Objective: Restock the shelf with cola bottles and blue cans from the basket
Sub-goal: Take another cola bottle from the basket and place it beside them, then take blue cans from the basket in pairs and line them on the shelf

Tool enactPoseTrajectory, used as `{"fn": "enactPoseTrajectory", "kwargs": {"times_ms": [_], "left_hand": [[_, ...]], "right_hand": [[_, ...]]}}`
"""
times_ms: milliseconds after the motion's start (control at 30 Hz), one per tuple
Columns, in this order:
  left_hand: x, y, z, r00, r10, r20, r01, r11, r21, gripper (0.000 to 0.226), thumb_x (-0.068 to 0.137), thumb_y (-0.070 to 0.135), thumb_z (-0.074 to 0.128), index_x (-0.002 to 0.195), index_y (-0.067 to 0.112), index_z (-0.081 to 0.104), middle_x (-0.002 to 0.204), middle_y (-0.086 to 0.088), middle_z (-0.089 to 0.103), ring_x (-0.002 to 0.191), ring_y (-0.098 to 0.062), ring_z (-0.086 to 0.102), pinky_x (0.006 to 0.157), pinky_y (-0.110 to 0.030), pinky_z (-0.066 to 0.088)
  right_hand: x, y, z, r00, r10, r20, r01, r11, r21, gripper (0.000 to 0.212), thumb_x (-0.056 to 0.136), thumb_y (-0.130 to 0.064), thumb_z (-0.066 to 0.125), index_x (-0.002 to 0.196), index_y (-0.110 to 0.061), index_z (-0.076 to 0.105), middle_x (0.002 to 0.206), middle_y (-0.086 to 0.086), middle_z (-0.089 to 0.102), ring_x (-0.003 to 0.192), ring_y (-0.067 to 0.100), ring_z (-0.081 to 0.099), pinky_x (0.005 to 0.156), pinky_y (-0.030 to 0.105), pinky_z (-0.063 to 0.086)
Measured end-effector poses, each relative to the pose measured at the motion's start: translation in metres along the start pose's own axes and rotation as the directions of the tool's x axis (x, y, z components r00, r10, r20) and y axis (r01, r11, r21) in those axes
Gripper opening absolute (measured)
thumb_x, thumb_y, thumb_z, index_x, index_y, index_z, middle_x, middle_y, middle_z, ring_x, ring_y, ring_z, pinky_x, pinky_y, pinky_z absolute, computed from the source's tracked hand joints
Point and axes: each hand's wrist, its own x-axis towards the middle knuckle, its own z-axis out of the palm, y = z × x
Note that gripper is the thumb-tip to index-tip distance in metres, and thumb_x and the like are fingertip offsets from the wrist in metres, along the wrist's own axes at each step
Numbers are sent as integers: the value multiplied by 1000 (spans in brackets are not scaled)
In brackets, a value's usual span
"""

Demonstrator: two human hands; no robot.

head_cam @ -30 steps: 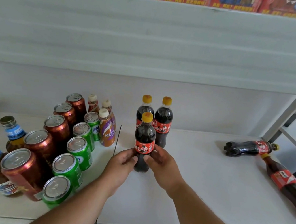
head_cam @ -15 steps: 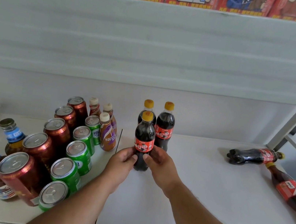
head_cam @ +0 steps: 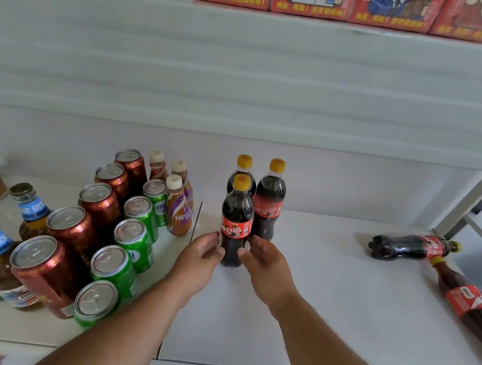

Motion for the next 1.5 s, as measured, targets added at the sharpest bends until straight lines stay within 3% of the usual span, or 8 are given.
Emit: {"fn": "enactPoseTrajectory", "kwargs": {"times_ms": [167, 300, 433, 800, 933, 1133, 1267, 1500], "left_hand": [[-30, 11, -3, 998, -32, -46, 39, 988, 148, 51, 106, 21, 60, 156, 22, 46, 158, 1, 50, 144, -12, 47, 113, -28, 37], [-65, 24, -6, 997, 14, -75, 13, 938, 346, 58, 105, 38, 59, 159, 25, 42, 162, 1, 46, 150, -14, 42, 117, -34, 39], [-111, 35, -12, 991, 30, -133, 33, 894, 448, 66, 103, 52, 56, 162, 28, 36, 167, 1, 37, 153, -17, 37, 124, -37, 33], [-300, 33, -16, 857, 27, -514, 352, 697, 625, 63, 106, 45, 53, 162, 22, 36, 169, -3, 35, 152, -20, 37, 123, -33, 28], [-378, 5, -24, 749, -47, -661, 543, 615, 572, 71, 103, 57, 48, 163, 21, 33, 170, -2, 32, 156, -22, 31, 126, -41, 30], [-495, -21, -32, 510, -137, -849, 747, 560, 358, 71, 104, 58, 46, 163, 21, 32, 171, -5, 30, 154, -29, 33, 124, -44, 32], [-581, -43, -45, 330, -213, -919, 825, 539, 171, 75, 103, 61, 44, 165, 23, 27, 174, -4, 21, 157, -29, 28, 125, -46, 30], [-735, -80, -54, 30, -296, -955, 857, 499, -128, 71, 102, 60, 48, 161, 22, 35, 167, -4, 37, 149, -30, 41, 118, -48, 41]], "right_hand": [[-26, -13, -7, 999, 34, 27, -31, 992, -124, 61, 102, -40, 65, 156, -20, 45, 154, -4, 53, 144, 15, 49, 113, 29, 41], [-46, -27, -10, 994, -14, 109, 45, 957, -288, 48, 105, -42, 58, 149, -23, 52, 139, -14, 56, 142, 15, 50, 106, 24, 38], [-67, -44, -6, 959, -52, 278, 189, 849, -494, 69, 105, -56, 49, 162, -20, 35, 161, 0, 46, 145, 24, 47, 113, 32, 39], [-170, -60, -4, 697, -207, 687, 639, 614, -463, 68, 107, -51, 47, 163, -17, 30, 168, 1, 35, 153, 20, 34, 121, 27, 25], [-218, -59, 15, 545, -198, 815, 721, 607, -335, 59, 106, -48, 51, 158, -23, 40, 153, 0, 52, 140, 20, 49, 108, 20, 34], [-297, -60, 75, 326, -157, 932, 840, 500, -210, 68, 105, -52, 50, 162, -18, 33, 164, 6, 41, 149, 26, 40, 121, 37, 32], [-363, -65, 124, 168, -108, 980, 915, 386, -115, 65, 106, -51, 47, 156, -10, 38, 157, 12, 47, 142, 31, 45, 115, 41, 39], [-506, -54, 217, -97, -12, 995, 957, 272, 97, 64, 107, -51, 46, 154, -9, 39, 156, 14, 47, 142, 32, 43, 113, 40, 39]]}}
